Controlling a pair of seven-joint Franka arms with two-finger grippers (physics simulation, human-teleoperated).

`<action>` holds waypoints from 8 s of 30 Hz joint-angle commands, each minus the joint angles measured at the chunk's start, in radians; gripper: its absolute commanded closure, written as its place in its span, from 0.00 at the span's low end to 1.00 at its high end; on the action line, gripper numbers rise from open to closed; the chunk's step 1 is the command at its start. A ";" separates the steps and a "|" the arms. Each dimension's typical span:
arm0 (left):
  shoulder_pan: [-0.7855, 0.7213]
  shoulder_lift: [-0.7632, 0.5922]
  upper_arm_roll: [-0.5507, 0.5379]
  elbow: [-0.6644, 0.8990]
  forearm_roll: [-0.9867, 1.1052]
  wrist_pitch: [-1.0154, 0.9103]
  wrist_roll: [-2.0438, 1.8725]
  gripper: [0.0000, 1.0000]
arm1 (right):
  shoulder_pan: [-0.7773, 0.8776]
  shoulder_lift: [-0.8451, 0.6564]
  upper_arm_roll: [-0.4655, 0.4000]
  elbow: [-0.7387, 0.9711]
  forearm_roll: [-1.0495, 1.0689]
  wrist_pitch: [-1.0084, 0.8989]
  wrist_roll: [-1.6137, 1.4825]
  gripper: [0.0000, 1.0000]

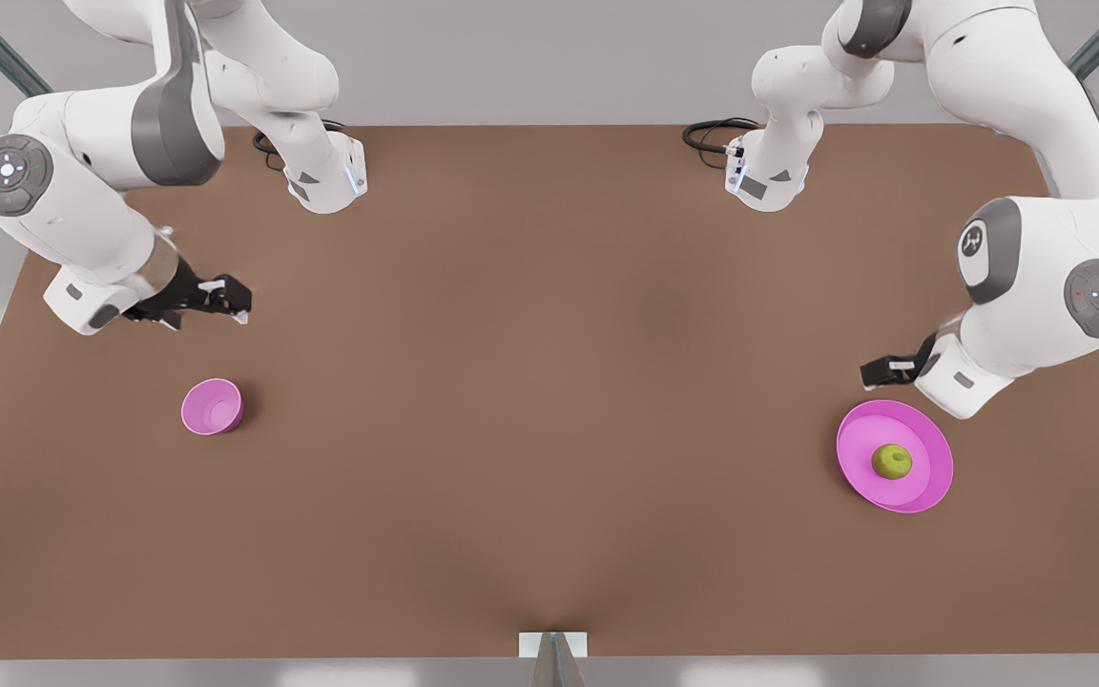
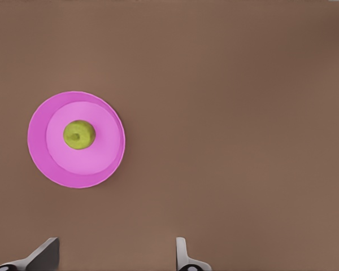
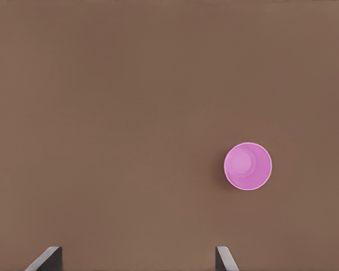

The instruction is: Use the left arm to pick up the apple from the plate, transfer it to the gripper of the right arm, and then use the right arm to place it into the bowl

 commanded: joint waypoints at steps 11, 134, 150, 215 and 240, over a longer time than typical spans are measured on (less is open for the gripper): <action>0.255 0.288 0.009 -0.225 -0.050 0.719 0.352 0.00 | 0.032 0.000 0.006 0.001 0.000 0.043 0.030 0.00; -0.382 0.722 -0.500 0.201 -1.571 0.978 2.288 0.30 | 0.081 0.582 0.102 -0.173 1.459 0.458 -0.832 0.00; -0.380 0.728 -0.500 0.201 -1.571 0.978 2.286 0.30 | 0.111 0.592 0.101 -0.164 1.459 0.478 -0.844 0.26; -0.049 -0.060 0.070 -0.018 -0.030 -0.051 0.116 0.00 | -0.511 0.543 0.086 -0.105 0.182 0.352 -0.862 0.26; -0.052 -0.033 0.070 -0.001 -0.028 -0.045 0.116 0.00 | -0.119 0.157 0.136 0.126 -0.081 -0.019 -0.121 0.00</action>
